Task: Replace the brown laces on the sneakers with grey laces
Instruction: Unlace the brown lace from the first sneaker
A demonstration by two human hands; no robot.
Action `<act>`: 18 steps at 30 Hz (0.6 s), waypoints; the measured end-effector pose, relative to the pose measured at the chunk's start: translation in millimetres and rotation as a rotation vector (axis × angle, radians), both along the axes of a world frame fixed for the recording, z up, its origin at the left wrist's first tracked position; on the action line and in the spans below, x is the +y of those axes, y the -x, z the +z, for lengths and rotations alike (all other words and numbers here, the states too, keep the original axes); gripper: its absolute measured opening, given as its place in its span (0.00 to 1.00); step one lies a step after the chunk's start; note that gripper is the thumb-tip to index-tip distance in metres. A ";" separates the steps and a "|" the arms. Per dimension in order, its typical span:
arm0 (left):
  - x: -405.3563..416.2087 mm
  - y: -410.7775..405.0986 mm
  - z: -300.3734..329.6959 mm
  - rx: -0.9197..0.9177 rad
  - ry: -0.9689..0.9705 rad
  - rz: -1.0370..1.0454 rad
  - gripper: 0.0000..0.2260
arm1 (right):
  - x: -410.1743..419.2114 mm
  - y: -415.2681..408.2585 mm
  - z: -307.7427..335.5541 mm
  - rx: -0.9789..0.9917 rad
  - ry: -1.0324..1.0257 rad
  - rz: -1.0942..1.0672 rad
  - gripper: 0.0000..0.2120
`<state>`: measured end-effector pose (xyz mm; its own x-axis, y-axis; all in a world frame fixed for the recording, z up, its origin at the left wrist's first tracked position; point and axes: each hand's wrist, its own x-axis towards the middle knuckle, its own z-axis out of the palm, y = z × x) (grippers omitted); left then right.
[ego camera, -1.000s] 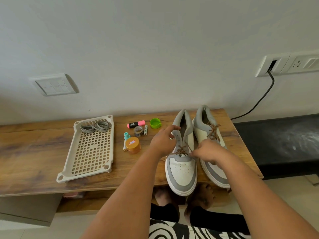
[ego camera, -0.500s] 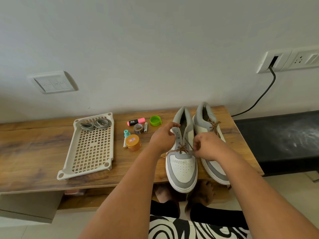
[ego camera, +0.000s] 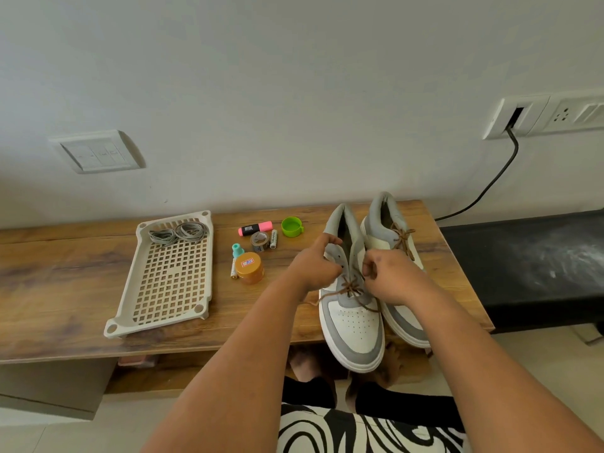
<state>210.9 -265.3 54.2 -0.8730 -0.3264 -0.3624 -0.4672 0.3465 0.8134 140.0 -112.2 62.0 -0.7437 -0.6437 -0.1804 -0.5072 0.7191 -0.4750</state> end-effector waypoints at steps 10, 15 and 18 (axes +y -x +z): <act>3.6 -0.2 0.5 -0.008 0.010 0.006 0.22 | -4.7 -2.8 -7.1 0.022 0.163 -0.011 0.13; 3.0 -1.6 1.3 -0.022 -0.018 0.013 0.24 | 6.6 -7.0 16.5 0.016 -0.583 0.095 0.12; 4.1 -1.7 2.1 -0.028 -0.023 0.019 0.24 | 9.0 -8.1 17.2 0.034 -0.618 0.028 0.11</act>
